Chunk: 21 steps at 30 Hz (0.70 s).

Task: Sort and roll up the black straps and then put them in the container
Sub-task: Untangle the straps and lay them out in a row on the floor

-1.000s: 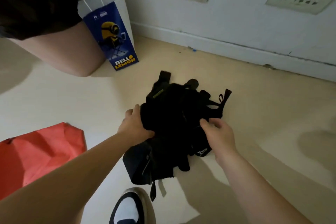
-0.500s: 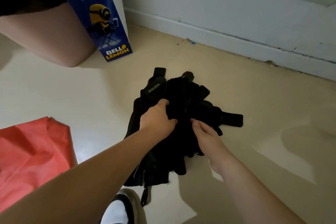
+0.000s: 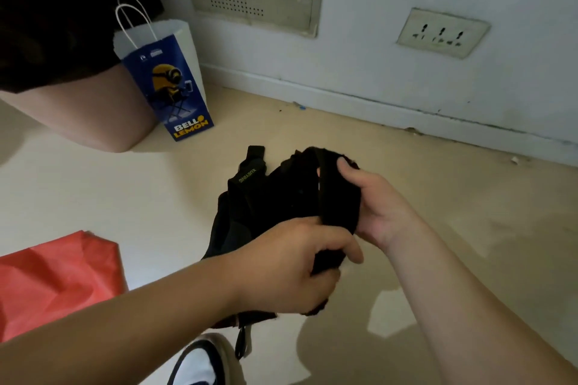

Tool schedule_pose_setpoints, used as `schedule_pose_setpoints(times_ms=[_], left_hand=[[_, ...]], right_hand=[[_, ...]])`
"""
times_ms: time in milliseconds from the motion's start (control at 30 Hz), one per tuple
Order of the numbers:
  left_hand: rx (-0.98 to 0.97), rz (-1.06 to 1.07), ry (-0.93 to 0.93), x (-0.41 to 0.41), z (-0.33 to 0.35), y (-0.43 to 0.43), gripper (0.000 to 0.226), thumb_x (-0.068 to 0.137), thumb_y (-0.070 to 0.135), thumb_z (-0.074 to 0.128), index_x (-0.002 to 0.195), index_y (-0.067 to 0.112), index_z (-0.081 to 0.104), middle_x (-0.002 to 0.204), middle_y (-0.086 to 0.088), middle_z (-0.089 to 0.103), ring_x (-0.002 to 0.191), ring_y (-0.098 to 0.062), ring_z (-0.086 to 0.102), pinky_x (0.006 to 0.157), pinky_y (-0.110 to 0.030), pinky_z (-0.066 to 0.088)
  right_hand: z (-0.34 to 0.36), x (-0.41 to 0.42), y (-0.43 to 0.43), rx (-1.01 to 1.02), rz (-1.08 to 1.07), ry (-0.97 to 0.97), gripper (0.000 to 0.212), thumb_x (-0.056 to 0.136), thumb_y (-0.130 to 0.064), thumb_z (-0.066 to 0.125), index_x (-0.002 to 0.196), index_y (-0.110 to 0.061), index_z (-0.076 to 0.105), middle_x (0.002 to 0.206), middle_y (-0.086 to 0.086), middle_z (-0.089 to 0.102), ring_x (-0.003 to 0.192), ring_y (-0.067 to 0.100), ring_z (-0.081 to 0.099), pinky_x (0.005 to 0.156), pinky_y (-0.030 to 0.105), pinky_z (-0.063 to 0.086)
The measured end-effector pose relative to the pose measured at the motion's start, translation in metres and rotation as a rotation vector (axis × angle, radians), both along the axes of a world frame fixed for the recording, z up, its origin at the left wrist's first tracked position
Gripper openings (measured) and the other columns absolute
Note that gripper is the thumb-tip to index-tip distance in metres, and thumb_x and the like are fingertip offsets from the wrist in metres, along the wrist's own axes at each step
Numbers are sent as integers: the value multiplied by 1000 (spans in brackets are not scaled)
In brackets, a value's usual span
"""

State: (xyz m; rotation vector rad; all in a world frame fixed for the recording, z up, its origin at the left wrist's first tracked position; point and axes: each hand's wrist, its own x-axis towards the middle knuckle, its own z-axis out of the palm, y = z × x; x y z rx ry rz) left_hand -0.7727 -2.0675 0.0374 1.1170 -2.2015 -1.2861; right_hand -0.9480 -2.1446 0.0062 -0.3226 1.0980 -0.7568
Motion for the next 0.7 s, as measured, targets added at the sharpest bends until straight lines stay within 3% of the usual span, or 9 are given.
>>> schedule_pose_setpoints(times_ms=[67,167,267,333,367,433,500,600,700], left_hand=[[181,-35,-35,6,20,-1,22,93,8,69,105,25,76,100,12,75,94,-9,73,86,-32,61],[375,-23,-92,14,56,-4,37,88,-6,58,84,26,76,89,8,77,88,-10,74,86,-31,62],[403,322,-115,19,86,-9,38,88,-7,54,78,22,76,97,-9,80,103,-24,75,98,-43,60],[545,553,7,18,105,-12,22,100,6,55,99,13,76,100,-12,81,104,-29,76,101,-47,59],[654,619,83,15,117,-12,25,107,22,52,111,7,73,101,-15,81,103,-32,77,99,-49,60],[834,648,177,6,141,-11,61,110,54,38,120,1,66,105,-23,79,103,-39,76,89,-49,61],[890,622,188,-8,158,-2,75,106,67,34,121,0,63,109,-25,77,102,-40,76,80,-47,61],[829,648,181,-29,168,16,49,103,49,59,119,3,70,103,-19,79,97,-34,77,88,-49,63],[742,733,293,-40,165,32,22,97,20,71,113,4,72,109,-19,77,97,-32,77,88,-45,64]], right_hand=[[22,-6,9,-90,-13,1,27,105,-21,62,128,-11,71,102,10,80,91,26,79,84,44,63],[61,-16,26,-243,67,2,28,105,-9,58,130,-17,68,97,11,77,85,24,76,77,40,64],[96,-29,46,-354,189,53,37,102,-2,58,136,-17,64,106,14,76,92,29,75,83,45,62],[116,-35,56,-408,259,98,40,99,1,60,136,-14,63,114,17,75,102,34,74,93,51,60],[125,-37,61,-422,275,120,40,97,3,62,133,-11,65,117,18,74,106,36,73,97,54,59],[143,-38,72,-433,293,156,38,87,6,66,122,-8,69,115,19,73,107,36,72,95,53,59],[160,-40,85,-428,301,208,40,73,4,66,111,-8,71,108,18,72,101,34,73,86,46,58],[183,-49,108,-435,311,251,44,61,-1,62,103,-8,73,100,16,72,96,33,71,86,45,54],[202,-62,133,-451,424,377,44,72,-14,70,114,-1,72,101,12,73,100,29,70,89,44,53]])
